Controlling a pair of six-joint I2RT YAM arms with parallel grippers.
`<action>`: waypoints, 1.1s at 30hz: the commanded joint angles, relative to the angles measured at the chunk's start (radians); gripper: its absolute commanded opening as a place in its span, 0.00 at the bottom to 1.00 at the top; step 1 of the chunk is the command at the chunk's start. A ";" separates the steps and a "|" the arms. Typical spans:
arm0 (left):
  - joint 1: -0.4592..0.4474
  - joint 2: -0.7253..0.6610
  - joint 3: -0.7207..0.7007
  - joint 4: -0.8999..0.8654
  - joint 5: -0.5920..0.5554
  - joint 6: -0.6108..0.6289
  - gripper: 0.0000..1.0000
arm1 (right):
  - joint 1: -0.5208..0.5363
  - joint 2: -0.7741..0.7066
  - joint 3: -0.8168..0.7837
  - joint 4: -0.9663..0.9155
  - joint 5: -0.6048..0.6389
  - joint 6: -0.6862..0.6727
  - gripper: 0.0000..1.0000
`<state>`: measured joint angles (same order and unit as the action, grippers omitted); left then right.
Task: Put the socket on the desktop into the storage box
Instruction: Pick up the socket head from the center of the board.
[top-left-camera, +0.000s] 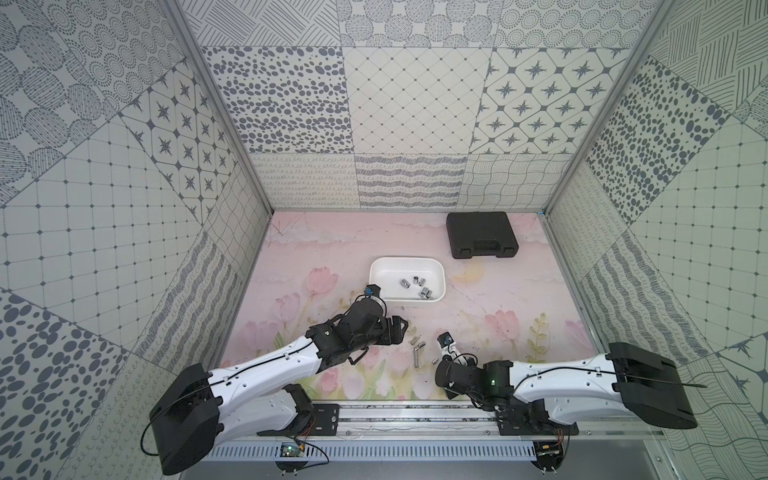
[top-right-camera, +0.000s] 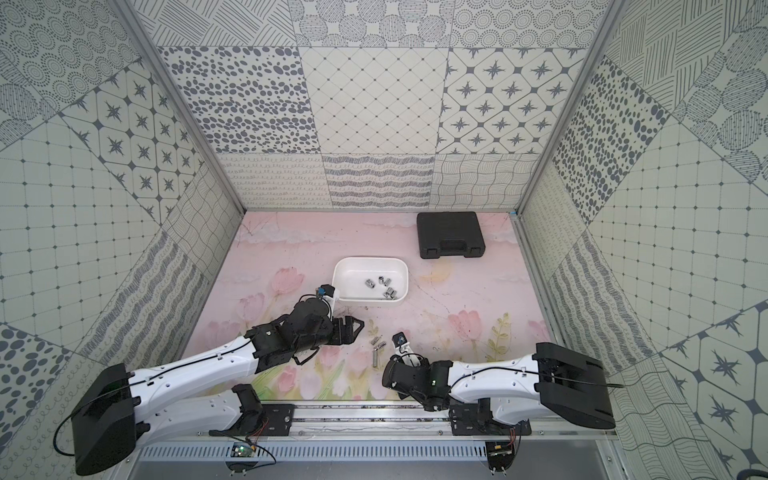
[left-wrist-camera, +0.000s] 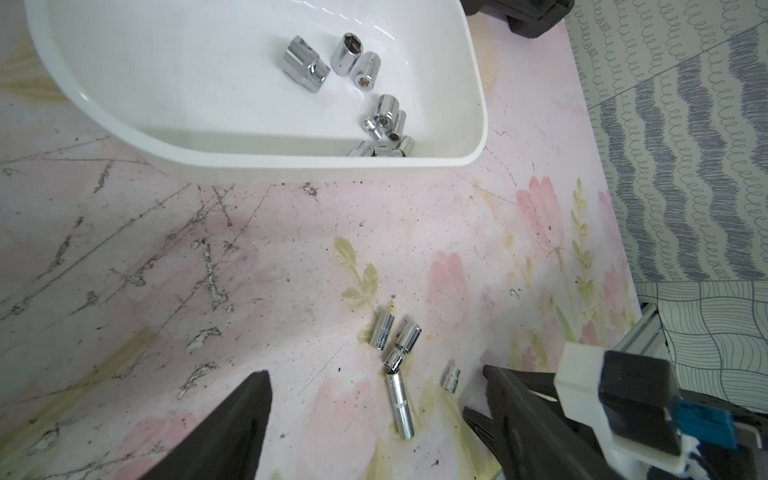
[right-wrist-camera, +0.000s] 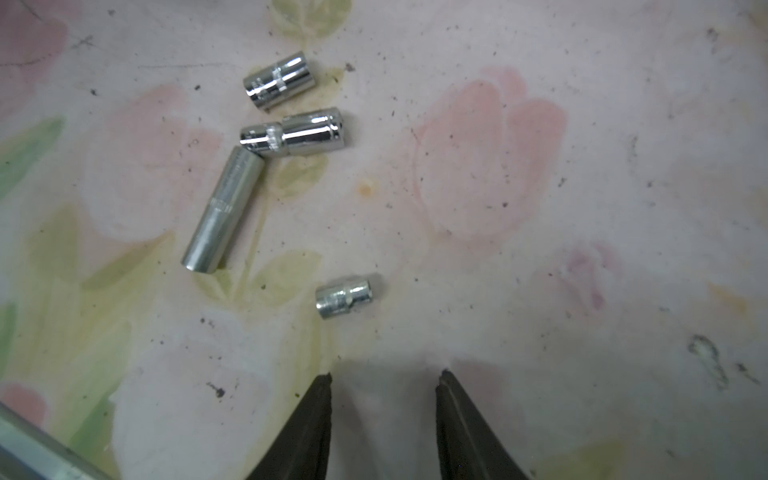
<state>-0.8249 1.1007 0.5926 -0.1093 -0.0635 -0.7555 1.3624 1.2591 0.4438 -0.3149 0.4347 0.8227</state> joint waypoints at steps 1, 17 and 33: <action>-0.008 -0.011 0.002 -0.001 -0.014 0.013 0.86 | 0.006 0.028 0.007 0.043 0.019 0.023 0.40; -0.008 -0.016 0.000 0.000 -0.016 0.012 0.86 | 0.004 0.051 -0.014 0.107 0.002 0.029 0.36; -0.008 -0.015 0.000 -0.001 -0.016 0.013 0.86 | 0.005 0.080 -0.008 0.122 -0.017 0.027 0.22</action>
<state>-0.8253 1.0908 0.5926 -0.1093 -0.0635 -0.7555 1.3628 1.3174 0.4374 -0.1829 0.4568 0.8459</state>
